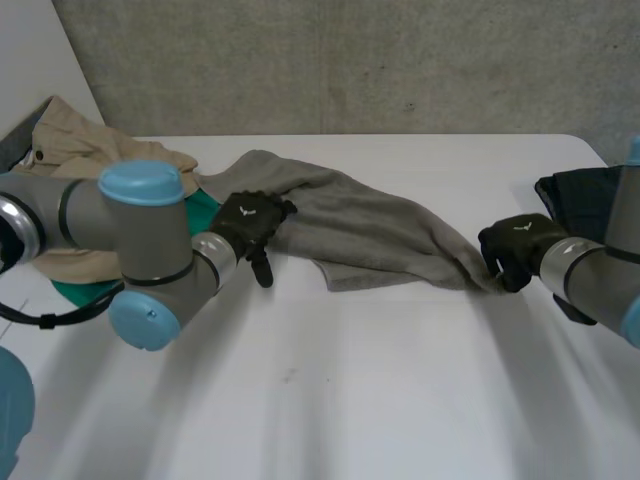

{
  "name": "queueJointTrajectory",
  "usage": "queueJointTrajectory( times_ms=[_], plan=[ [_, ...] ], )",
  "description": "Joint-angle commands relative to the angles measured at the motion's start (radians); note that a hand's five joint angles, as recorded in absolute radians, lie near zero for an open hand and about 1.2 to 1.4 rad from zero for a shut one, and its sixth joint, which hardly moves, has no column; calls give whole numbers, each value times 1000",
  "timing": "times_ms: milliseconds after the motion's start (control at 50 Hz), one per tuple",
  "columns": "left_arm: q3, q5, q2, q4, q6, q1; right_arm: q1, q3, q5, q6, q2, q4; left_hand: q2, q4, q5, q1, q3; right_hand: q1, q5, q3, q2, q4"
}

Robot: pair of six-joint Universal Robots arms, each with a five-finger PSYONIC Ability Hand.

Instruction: Fold the laundry.

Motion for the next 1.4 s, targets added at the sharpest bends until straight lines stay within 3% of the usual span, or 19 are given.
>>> queueJointTrajectory(
  times_ms=[20,240,400,640,720,740,780,900,1020,1080,1180,1240,1320,1360,1400],
  plan=[
    [53,14,-2,39,-7,13,74,-9,39,71,-59,43,-28,-27,-49,-20,-34,272,234,208,219,201],
    [235,27,-94,13,30,22,177,-107,-53,146,-379,163,-28,-27,-49,-20,-34,272,234,208,219,201],
    [364,46,-162,26,67,10,229,-196,-180,192,-543,339,-28,-27,-49,-20,-34,272,234,208,219,201],
    [371,122,-231,13,54,-129,243,-205,-207,232,-641,356,-28,-27,-49,-20,-34,272,234,208,219,201],
    [332,191,-217,-52,25,-175,173,-201,-199,234,-595,329,1191,1192,1169,1198,1184,272,234,208,219,201],
    [329,189,-210,-62,22,-178,154,-201,-197,230,-580,322,1194,1195,1173,1201,1188,272,234,208,219,201],
    [326,168,-191,-65,18,-177,120,-204,-196,223,-552,313,1194,1195,1173,1201,1188,272,234,208,219,201],
    [305,-16,-18,-22,-18,-122,37,-280,-176,210,-419,272,1194,1195,1173,1201,1188,272,234,208,219,201],
    [176,-91,217,-17,-116,-128,16,-389,-86,204,-310,224,1194,1195,1173,1201,1188,272,234,208,219,201],
    [33,-128,352,-17,-137,-155,11,-437,-43,184,-245,187,1194,1195,1173,1201,1188,272,234,208,219,201],
    [-288,-261,519,1,-140,-263,23,-445,-29,135,-147,143,1194,1195,1173,1201,1188,272,234,208,219,201],
    [-449,-324,533,80,-143,-351,36,-396,-38,108,-112,129,1194,1195,1173,1201,1188,272,234,208,219,201],
    [-568,-357,437,219,-139,-450,51,-272,-44,82,-84,114,1194,1195,1173,1201,1188,272,234,208,219,201],
    [-577,-366,391,259,-142,-465,59,-218,-46,71,-77,105,1042,1043,1021,1050,1036,272,234,208,219,201],
    [-570,-380,338,259,-159,-458,65,-152,-43,48,-63,63,679,680,658,686,673,272,234,208,219,201]
  ],
)
